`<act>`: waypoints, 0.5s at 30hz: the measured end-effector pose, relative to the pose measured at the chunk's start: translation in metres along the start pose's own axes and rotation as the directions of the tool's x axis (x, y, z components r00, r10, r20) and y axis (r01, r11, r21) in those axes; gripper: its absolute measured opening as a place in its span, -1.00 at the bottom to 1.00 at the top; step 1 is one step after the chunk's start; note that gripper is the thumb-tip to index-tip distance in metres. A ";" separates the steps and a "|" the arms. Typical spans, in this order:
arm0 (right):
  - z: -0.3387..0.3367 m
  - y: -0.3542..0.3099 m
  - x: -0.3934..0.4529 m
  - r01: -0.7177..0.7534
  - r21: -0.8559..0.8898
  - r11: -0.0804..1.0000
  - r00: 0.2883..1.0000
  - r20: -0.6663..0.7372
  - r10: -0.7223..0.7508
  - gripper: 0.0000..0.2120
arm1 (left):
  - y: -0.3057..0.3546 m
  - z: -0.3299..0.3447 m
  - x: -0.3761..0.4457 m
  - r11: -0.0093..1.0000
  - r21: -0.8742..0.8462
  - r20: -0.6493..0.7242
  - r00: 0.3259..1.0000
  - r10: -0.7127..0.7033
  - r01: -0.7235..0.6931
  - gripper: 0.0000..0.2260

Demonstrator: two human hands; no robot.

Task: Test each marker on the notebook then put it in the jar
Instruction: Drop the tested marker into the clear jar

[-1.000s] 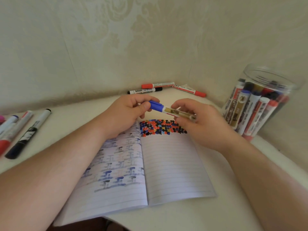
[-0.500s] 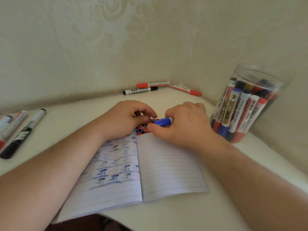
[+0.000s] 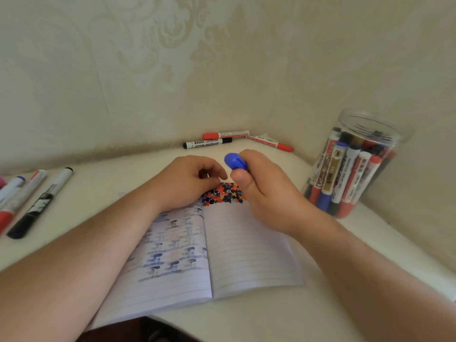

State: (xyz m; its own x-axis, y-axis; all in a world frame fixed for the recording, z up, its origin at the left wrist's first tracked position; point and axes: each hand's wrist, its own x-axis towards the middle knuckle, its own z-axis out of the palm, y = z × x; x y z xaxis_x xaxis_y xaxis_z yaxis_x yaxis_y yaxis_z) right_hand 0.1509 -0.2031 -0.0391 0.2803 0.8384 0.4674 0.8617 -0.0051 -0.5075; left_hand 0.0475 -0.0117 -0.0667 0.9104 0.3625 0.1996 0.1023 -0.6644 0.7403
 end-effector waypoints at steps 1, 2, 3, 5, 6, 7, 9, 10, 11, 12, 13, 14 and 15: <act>-0.008 -0.008 0.001 0.039 0.015 0.999 0.999 -0.010 -0.038 -0.83 | 0.000 0.000 0.000 1.000 -0.002 -0.006 1.000 0.008 -0.008 -0.85; -0.019 -0.020 0.002 0.075 0.015 0.997 0.997 -0.014 -0.075 -0.85 | 0.001 0.000 -0.001 1.000 0.008 -0.010 1.000 0.020 -0.020 -0.81; -0.035 -0.030 0.003 0.117 0.010 0.993 0.993 -0.024 -0.117 -0.90 | 0.001 0.000 -0.002 0.999 0.024 -0.014 0.999 0.031 -0.031 -0.78; -0.074 -0.049 0.005 0.222 -0.016 0.975 0.970 -0.094 -0.223 -0.92 | 0.000 0.001 -0.003 0.997 0.062 -0.019 0.998 0.053 -0.051 -0.79; -0.096 -0.056 0.003 0.250 -0.041 0.967 0.954 -0.161 -0.253 -0.90 | 0.001 0.002 -0.003 0.995 0.086 -0.017 0.998 0.062 -0.060 -0.80; -0.119 -0.059 0.001 0.246 -0.074 0.967 0.935 -0.247 -0.256 -0.89 | 0.002 0.003 -0.004 0.991 0.115 -0.012 0.997 0.072 -0.070 -0.81; -0.161 -0.057 -0.005 0.156 -0.120 0.980 0.888 -0.418 -0.192 -0.84 | 0.005 0.004 -0.006 0.979 0.182 0.000 0.996 0.092 -0.091 -0.83; -0.178 -0.053 -0.007 0.087 -0.119 0.989 0.857 -0.497 -0.135 -0.80 | 0.007 0.005 -0.007 0.971 0.216 0.003 0.995 0.101 -0.099 -0.84; -0.191 -0.046 -0.010 0.017 -0.104 0.994 0.818 -0.570 -0.074 -0.77 | 0.009 0.006 -0.007 0.963 0.248 0.004 0.994 0.110 -0.108 -0.86; -0.200 -0.040 -0.011 -0.042 -0.072 0.997 0.778 -0.628 -0.012 -0.74 | 0.010 0.006 -0.008 0.955 0.276 0.009 0.994 0.112 -0.111 -0.87; -0.203 -0.032 -0.013 -0.091 -0.026 0.996 0.742 -0.669 0.050 -0.70 | 0.011 0.007 -0.009 0.949 0.296 0.015 0.994 0.109 -0.109 -0.88; -0.204 -0.025 -0.014 -0.130 0.028 0.991 0.721 -0.684 0.114 -0.67 | 0.012 0.007 -0.009 0.945 0.309 0.016 0.994 0.104 -0.104 -0.89; -0.202 -0.018 -0.015 -0.172 0.081 0.982 0.711 -0.679 0.181 -0.64 | 0.012 0.007 -0.010 0.944 0.315 0.017 0.995 0.097 -0.098 -0.89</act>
State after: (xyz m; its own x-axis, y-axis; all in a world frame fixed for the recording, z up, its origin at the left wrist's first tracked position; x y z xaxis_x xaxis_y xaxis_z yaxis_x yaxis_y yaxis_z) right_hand 0.2165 -0.3258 0.1086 0.6423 0.2250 0.7327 0.7635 -0.1049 -0.6372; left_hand 0.0421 -0.0280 -0.0640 0.9227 0.2849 0.2598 0.1338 -0.8685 0.4774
